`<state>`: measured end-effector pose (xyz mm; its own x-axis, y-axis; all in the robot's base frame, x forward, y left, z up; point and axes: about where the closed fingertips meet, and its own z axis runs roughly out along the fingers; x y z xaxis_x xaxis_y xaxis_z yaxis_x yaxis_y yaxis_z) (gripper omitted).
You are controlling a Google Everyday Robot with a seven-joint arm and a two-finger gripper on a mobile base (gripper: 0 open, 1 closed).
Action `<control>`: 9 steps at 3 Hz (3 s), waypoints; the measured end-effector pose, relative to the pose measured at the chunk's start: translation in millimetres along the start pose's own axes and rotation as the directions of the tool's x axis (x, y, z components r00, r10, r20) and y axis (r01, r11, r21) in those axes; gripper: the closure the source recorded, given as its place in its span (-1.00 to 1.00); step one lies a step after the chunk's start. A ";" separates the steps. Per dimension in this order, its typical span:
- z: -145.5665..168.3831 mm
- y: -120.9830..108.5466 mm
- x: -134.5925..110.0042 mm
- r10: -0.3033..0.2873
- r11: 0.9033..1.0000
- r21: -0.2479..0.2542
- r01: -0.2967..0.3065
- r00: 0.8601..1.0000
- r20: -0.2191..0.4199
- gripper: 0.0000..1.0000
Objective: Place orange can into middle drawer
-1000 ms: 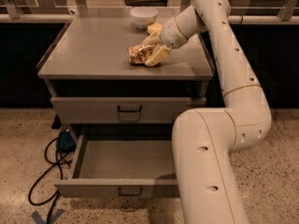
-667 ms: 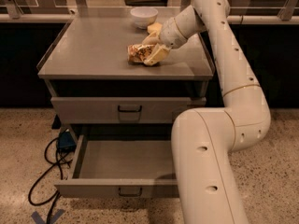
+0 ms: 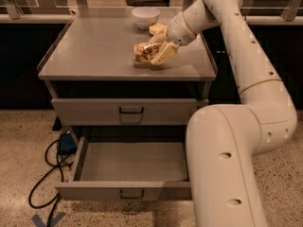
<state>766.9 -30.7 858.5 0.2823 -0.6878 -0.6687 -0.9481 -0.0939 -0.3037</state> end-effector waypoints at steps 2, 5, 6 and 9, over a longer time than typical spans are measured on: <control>-156.7 21.5 -58.7 -0.033 0.945 0.324 0.029 0.999 0.006 1.00; -249.0 81.1 -165.1 -0.091 0.844 0.530 0.078 0.996 -0.002 1.00; -237.3 91.4 -158.6 -0.072 0.868 0.488 0.087 0.996 -0.048 1.00; -152.3 174.1 -150.2 -0.186 0.867 0.490 0.089 0.971 0.153 1.00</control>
Offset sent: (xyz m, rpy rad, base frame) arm -0.2882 -0.0402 -0.0327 -0.0003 0.0434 -0.2208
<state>537.2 -53.3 1009.4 0.4728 -0.5402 -0.6962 -0.7254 0.2100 -0.6556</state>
